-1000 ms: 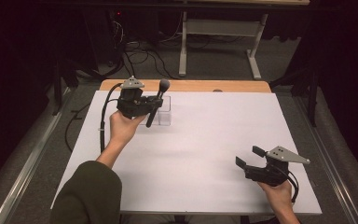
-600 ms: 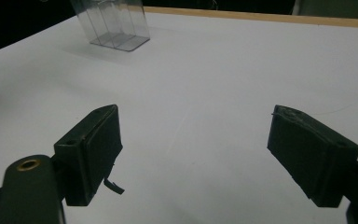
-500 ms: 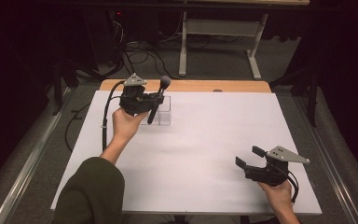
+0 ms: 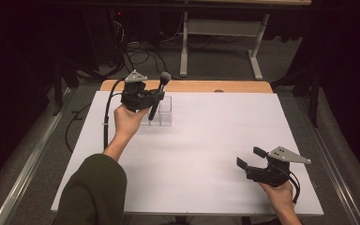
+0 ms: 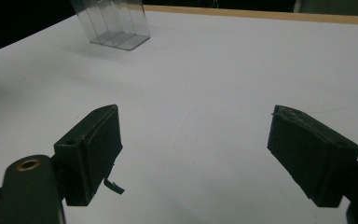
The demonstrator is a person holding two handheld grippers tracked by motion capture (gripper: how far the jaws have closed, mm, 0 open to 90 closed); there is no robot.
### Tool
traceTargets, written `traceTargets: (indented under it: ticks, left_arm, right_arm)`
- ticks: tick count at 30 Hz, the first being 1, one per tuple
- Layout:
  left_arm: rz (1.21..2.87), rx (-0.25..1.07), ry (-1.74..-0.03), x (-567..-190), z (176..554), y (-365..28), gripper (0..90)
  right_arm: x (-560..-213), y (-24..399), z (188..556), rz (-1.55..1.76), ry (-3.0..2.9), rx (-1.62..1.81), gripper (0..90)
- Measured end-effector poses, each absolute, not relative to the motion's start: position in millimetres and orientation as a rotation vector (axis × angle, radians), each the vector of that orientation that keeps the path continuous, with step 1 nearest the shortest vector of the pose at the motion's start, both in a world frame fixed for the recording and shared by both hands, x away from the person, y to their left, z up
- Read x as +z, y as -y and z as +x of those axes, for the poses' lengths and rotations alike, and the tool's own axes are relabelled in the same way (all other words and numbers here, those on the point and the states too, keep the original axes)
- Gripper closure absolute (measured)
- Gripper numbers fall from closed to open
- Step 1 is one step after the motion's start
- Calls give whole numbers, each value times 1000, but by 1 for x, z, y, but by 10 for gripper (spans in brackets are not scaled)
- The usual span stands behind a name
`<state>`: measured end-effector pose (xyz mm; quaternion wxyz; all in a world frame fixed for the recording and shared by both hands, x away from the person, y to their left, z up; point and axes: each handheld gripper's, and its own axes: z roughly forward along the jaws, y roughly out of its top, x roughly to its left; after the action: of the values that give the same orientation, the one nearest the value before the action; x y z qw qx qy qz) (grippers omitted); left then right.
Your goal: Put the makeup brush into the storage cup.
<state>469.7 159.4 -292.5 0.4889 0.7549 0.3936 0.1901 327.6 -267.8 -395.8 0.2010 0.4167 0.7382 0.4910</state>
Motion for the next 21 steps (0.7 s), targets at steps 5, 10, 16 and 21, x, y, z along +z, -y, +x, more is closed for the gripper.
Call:
traceTargets:
  ticks: [5,10,16,21]
  left_arm:
    - [1839,478,-960,-293,474,-157,706]
    - [1834,487,-970,-293,479,-155,706]
    - [1828,498,-978,-292,487,-152,706]
    - [1820,507,-982,-290,491,-149,706]
  right_arm:
    - [-396,269,327,1166,-2062,1372,187]
    - [-396,269,328,1169,-2065,1374,188]
    - [-396,268,328,1164,-2066,1377,188]
    - [-396,268,328,1163,-2069,1378,188]
